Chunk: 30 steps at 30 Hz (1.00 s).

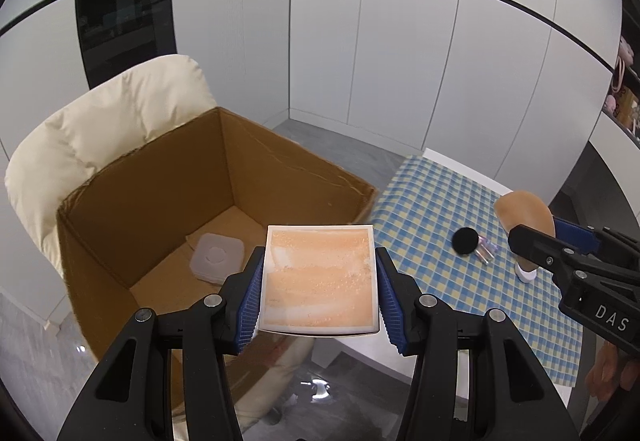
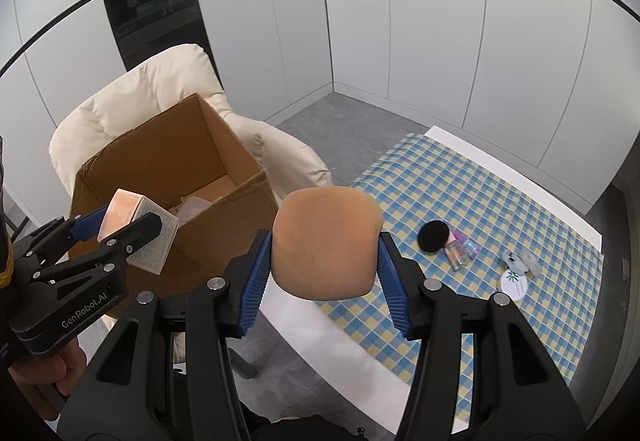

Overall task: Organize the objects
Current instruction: 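Carry the peach compact and tan sponge over the cardboard box with both tools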

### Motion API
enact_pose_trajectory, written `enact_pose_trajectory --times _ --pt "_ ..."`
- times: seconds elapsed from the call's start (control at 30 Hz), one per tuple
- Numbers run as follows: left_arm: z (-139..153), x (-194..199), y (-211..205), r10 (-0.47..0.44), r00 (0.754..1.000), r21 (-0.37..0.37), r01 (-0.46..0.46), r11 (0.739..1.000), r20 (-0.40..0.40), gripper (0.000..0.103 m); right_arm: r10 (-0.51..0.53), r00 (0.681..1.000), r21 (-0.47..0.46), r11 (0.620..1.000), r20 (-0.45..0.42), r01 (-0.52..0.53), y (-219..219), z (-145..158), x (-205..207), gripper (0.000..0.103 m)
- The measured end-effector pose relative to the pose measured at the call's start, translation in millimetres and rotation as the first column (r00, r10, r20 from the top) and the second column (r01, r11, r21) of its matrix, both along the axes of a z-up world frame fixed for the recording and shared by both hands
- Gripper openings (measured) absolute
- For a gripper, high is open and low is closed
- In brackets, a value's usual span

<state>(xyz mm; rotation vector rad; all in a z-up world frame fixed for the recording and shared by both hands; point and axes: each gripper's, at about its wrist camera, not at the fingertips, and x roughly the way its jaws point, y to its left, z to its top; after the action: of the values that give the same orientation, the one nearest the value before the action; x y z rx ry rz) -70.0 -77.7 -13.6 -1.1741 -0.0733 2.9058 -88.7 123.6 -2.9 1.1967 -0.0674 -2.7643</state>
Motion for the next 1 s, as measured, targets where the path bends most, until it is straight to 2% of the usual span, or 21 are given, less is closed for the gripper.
enact_pose_trajectory --times 0.6,1.0 --pt "5.3 9.2 -41.2 0.081 0.997 -0.005 -0.081 0.997 -0.012 0.052 0.085 0.996 0.007 0.996 -0.002 -0.085 -44.4 -0.2 -7.9 0.054" --pt "-6.7 8.1 -50.6 0.115 0.993 -0.048 -0.114 0.992 0.015 0.053 0.170 0.986 0.050 0.984 0.001 -0.169 -86.1 -3.2 -14.2 0.054"
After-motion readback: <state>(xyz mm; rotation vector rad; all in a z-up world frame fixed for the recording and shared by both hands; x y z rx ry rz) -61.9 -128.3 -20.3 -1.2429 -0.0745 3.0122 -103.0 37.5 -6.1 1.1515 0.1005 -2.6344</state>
